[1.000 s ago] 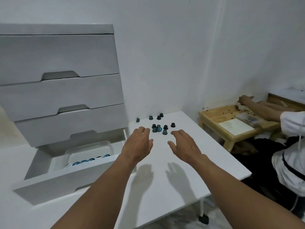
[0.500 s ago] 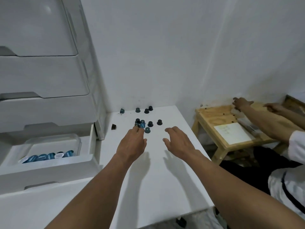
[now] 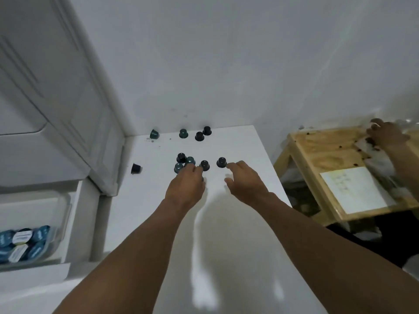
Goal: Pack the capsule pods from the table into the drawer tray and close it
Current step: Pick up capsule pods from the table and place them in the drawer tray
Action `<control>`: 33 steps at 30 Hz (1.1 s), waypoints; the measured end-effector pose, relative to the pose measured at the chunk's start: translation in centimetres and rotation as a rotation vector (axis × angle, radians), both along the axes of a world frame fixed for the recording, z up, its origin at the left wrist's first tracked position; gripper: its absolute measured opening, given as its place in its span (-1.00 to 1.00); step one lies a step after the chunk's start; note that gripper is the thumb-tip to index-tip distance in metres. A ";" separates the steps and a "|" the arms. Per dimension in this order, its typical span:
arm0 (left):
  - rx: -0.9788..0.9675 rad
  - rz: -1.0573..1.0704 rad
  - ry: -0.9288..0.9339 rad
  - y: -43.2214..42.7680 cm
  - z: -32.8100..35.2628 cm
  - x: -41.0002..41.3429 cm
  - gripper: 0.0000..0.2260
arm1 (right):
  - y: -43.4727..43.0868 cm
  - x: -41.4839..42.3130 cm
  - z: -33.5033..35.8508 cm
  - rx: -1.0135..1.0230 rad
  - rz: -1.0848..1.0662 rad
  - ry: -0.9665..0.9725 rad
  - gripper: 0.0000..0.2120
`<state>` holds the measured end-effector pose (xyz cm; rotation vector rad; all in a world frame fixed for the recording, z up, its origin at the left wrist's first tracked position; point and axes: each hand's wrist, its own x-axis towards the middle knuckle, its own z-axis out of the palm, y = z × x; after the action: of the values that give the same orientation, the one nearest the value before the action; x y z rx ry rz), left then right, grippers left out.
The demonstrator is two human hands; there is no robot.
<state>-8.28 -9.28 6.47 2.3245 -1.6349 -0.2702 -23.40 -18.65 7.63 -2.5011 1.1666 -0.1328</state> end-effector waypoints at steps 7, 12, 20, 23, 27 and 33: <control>0.237 0.038 0.079 -5.9 -4.3 1.9 -0.63 | -6.3 4.8 -4.3 0.093 -0.023 0.097 -0.58; 0.341 0.012 0.130 -7.4 -7.5 3.1 -0.70 | -8.7 6.9 -6.8 0.160 -0.007 0.175 -0.49; 0.283 0.015 0.225 -7.5 -8.5 3.7 -0.83 | -8.8 7.4 -8.9 0.143 -0.013 0.156 -0.90; 0.248 0.028 0.255 -7.0 -7.7 3.2 -0.76 | -8.1 6.9 -8.5 0.140 -0.005 0.156 -0.88; 0.192 0.077 0.271 -6.0 -5.4 1.7 -0.70 | -7.0 5.7 -6.7 0.147 -0.025 0.114 -0.66; 0.110 0.053 0.155 -2.4 -0.4 -0.9 -0.64 | -3.6 3.1 -2.3 0.112 -0.012 0.014 -0.62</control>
<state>-9.16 -11.71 6.07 2.3562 -1.5172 -0.5274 -20.28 -22.22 5.29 -2.4011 1.1623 -0.0519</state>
